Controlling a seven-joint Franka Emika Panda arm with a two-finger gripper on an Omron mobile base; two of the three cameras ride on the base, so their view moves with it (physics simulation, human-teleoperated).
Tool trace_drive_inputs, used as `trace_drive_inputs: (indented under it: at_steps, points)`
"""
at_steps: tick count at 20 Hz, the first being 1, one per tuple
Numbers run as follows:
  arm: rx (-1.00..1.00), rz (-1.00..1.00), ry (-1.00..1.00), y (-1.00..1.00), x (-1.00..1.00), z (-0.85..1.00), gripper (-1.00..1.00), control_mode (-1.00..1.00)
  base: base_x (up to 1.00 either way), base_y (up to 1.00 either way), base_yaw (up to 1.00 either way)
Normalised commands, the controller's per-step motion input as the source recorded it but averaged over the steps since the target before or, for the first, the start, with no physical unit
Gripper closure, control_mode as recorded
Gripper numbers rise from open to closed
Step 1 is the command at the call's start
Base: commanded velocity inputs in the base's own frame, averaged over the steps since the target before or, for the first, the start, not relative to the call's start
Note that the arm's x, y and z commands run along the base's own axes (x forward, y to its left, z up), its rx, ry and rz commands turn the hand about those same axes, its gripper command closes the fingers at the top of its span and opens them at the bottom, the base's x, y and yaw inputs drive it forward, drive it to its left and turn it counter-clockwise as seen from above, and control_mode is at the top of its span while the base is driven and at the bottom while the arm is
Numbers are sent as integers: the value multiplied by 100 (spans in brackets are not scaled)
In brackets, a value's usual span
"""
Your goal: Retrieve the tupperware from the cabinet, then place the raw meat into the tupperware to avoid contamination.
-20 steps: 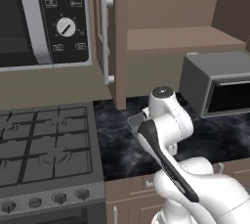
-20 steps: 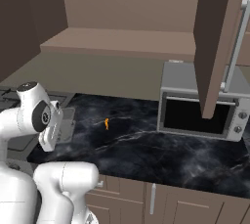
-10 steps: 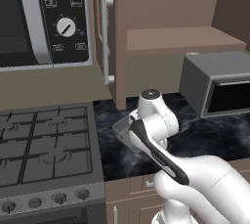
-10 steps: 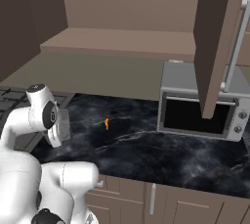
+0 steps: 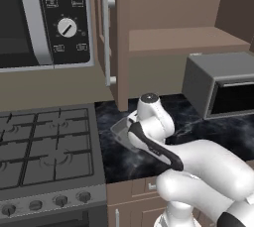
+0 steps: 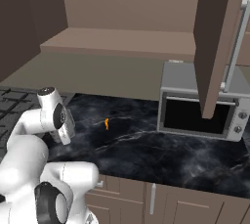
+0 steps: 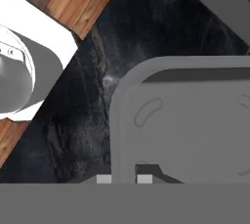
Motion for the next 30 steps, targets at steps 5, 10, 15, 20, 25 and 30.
trace_drive_inputs:
  at_steps: [5, 10, 15, 20, 25, 30]
  points:
    - [0, 4, -3, 0, 45, -23, 100, -100, 0, 0, 0]
    - [0, 2, 0, 0, 40, -25, 100, -100, 0, 0, 0]
    - [0, 1, 0, 0, 33, -25, 100, -100, 0, 0, 0]
    - [0, 0, 2, 0, 23, -23, 100, -100, 0, 0, 0]
    - [0, 0, 8, 0, 8, -16, 100, -100, 0, 0, 0]
    - [0, 0, 3, 0, 0, -11, 100, -100, 0, 0, 0]
